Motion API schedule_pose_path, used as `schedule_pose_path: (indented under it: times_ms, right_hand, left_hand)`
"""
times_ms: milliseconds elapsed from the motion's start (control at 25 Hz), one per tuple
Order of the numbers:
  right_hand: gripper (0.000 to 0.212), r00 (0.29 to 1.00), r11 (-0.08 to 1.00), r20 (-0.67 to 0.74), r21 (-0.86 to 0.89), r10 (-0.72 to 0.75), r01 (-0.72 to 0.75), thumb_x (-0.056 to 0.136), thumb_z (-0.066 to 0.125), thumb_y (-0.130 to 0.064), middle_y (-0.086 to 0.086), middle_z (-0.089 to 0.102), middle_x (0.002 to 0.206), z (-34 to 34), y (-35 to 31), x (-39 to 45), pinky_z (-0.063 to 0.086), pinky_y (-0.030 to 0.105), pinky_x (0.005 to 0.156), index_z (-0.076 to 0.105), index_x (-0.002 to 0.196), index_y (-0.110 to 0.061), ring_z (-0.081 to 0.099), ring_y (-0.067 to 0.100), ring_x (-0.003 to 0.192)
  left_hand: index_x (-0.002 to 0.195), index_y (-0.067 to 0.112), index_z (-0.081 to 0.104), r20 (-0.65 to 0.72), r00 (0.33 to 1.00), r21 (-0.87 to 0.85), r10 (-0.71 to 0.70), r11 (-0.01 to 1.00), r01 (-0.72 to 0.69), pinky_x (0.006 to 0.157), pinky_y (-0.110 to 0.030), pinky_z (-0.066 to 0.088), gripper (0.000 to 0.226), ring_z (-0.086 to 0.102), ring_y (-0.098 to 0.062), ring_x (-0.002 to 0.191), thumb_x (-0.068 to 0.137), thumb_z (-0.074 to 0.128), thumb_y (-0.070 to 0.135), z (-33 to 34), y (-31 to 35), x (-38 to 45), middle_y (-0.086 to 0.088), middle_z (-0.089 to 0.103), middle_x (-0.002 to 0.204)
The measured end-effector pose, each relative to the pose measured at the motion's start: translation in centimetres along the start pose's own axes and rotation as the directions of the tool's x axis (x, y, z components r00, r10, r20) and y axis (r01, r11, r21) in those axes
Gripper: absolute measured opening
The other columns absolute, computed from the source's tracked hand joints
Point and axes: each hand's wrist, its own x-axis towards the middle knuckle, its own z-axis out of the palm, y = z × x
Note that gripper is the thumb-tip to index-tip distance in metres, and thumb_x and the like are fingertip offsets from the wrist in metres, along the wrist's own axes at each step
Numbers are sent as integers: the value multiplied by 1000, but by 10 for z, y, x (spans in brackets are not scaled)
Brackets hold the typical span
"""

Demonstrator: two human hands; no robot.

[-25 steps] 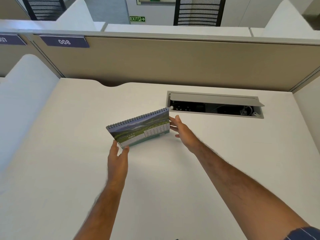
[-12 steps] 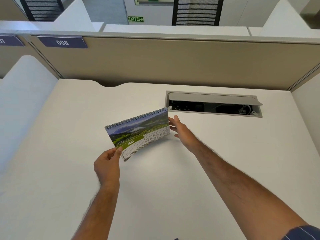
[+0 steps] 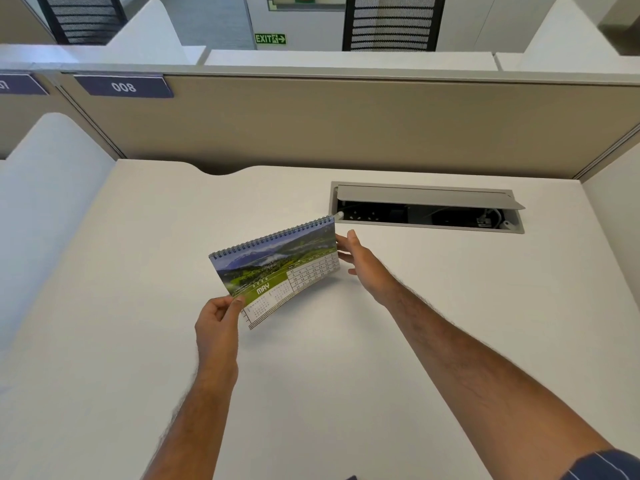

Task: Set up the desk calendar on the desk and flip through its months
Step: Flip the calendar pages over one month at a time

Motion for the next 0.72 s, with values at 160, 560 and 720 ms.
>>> schedule_pose_path:
  times_ms: [160, 560, 720]
  right_hand:
    - [66, 1000, 999, -12, 28, 20, -19, 110, 8, -59, -1, 58, 153, 2, -1, -1, 38, 46, 114, 53, 152, -33, 54, 17, 137]
    - [61, 1000, 998, -15, 60, 15, -14, 109, 11, -61, -6, 56, 150, 0, 0, -1, 31, 56, 121, 50, 151, -40, 47, 21, 146]
    - [62, 1000, 999, 2, 34, 13, -13, 108, 9, -63, -8, 55, 151, -1, 1, 1, 29, 57, 121, 48, 152, -43, 47, 17, 142]
  left_hand:
    - [123, 18, 77, 304, 952, -310, 18, 947, 81, 96, -45, 62, 41, 77, -33, 115, 111, 46, 43, -5, 18, -7, -10, 82, 121]
    - [135, 22, 74, 320, 940, -546, 123, 835, 76, 91, -38, 58, 64, 74, -22, 102, 102, 47, 70, -13, 75, 15, -12, 77, 129]
    - [152, 19, 61, 355, 925, -513, 140, 856, 67, 90, -35, 59, 75, 73, -20, 98, 102, 45, 73, -17, 76, 24, -13, 75, 133]
